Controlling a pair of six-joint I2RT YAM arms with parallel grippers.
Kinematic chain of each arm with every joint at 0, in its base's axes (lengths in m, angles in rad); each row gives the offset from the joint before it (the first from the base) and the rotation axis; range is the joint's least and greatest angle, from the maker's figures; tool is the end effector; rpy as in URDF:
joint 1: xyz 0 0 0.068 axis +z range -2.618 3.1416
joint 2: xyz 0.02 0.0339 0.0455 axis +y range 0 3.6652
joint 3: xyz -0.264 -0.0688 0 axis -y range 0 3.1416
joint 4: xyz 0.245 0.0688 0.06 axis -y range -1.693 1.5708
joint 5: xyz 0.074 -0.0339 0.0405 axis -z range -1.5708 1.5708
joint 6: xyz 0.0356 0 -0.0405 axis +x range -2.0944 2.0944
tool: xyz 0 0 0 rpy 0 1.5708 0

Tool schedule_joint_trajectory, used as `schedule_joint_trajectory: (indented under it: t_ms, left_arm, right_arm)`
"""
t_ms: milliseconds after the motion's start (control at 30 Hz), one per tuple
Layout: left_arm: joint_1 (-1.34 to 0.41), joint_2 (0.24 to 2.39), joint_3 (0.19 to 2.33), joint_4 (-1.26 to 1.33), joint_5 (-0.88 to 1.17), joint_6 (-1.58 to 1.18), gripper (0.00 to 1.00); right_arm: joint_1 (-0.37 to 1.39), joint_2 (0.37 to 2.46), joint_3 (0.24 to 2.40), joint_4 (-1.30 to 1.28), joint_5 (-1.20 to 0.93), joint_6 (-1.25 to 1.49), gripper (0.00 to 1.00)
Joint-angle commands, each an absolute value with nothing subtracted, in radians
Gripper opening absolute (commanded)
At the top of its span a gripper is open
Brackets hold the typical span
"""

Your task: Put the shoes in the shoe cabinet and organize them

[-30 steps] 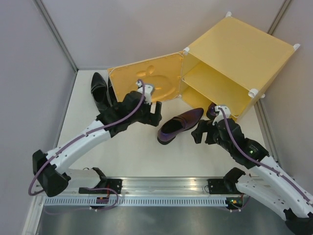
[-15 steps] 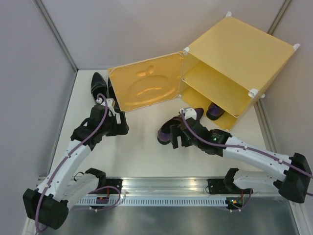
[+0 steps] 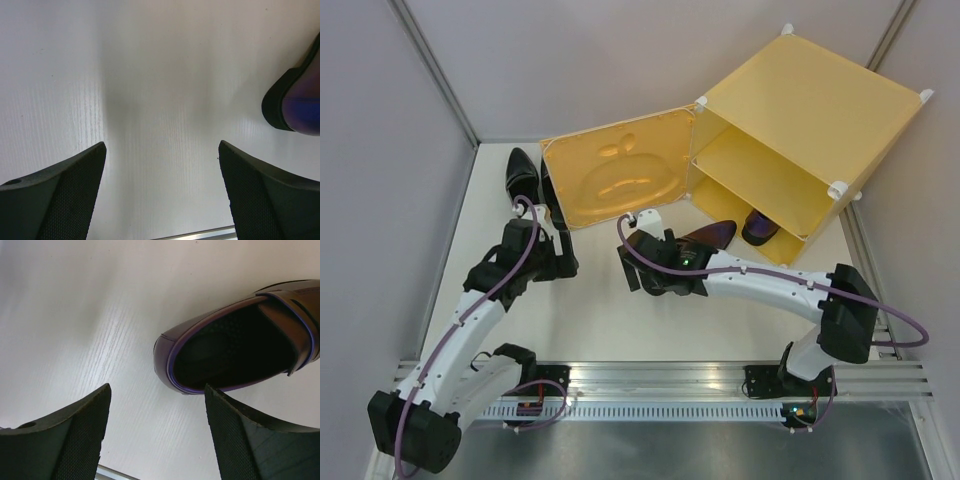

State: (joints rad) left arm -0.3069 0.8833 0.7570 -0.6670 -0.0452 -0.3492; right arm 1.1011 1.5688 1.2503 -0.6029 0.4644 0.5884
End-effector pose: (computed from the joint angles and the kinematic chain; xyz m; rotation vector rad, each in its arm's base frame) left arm 0.1720 -0.0528 0.2681 -0.0723 2.3777 -0.2630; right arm 0.1658 0.2914 0.2735 -0.4179 2.3376 0.2242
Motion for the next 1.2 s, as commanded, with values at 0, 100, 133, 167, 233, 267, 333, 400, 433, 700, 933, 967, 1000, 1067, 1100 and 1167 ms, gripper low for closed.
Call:
schedule_joint_trajectory:
  t_ms: [0,100,133,167,233,267,333,400,433,700,933,967,1000,1067,1100,1167]
  left_arm:
    - [-0.301,0.865,0.753,-0.647,-0.086,-0.365,0.95]
    - [-0.301,0.85,0.75,-0.646,-0.094,-0.368,0.95]
    - [-0.301,0.844,0.747,-0.646,-0.097,-0.368,0.95]
    - [-0.301,0.842,0.747,-0.644,-0.098,-0.37,0.95]
    - [-0.301,0.842,0.747,-0.646,-0.101,-0.37,0.95]
    - [-0.301,0.845,0.747,-0.646,-0.101,-0.37,0.95]
    - [-0.301,0.848,0.749,-0.646,-0.101,-0.37,0.95]
    - [-0.301,0.851,0.749,-0.646,-0.1,-0.37,0.95]
    - [-0.301,0.851,0.749,-0.646,-0.098,-0.37,0.95]
    - [-0.301,0.856,0.75,-0.646,-0.101,-0.37,0.95]
    - [-0.301,0.859,0.749,-0.647,-0.103,-0.371,0.95]
    - [-0.301,0.859,0.749,-0.646,-0.104,-0.373,0.95]
    - [-0.301,0.862,0.749,-0.647,-0.104,-0.371,0.95]
    - [-0.301,0.867,0.75,-0.646,-0.103,-0.371,0.95]
    - [-0.301,0.867,0.75,-0.646,-0.103,-0.373,0.95]
    - [-0.301,0.87,0.75,-0.647,-0.101,-0.371,0.95]
  right_arm:
    - [1.086,1.632,1.313,-0.637,0.471,0.583,0.79]
    - [1.066,1.667,1.318,-0.609,0.462,0.586,0.72]
    - [1.06,1.677,1.318,-0.592,0.459,0.586,0.71]
    - [1.052,1.693,1.316,-0.581,0.451,0.584,0.68]
    - [1.033,1.713,1.316,-0.551,0.433,0.575,0.65]
    - [1.028,1.732,1.313,-0.536,0.408,0.571,0.63]
    - [1.014,1.75,1.315,-0.511,0.391,0.566,0.61]
    - [1.006,1.77,1.31,-0.489,0.37,0.555,0.58]
    - [1.005,1.776,1.309,-0.471,0.361,0.554,0.57]
    - [0.968,1.779,1.266,-0.428,0.301,0.485,0.36]
    - [0.934,1.746,1.253,-0.434,0.236,0.385,0.01]
    - [0.93,1.734,1.255,-0.436,0.226,0.373,0.01]
    - [0.916,1.727,1.255,-0.439,0.219,0.361,0.01]
    - [0.896,1.704,1.252,-0.443,0.195,0.33,0.01]
    - [0.876,1.7,1.25,-0.443,0.186,0.318,0.01]
    - [0.855,1.68,1.249,-0.449,0.176,0.275,0.0]
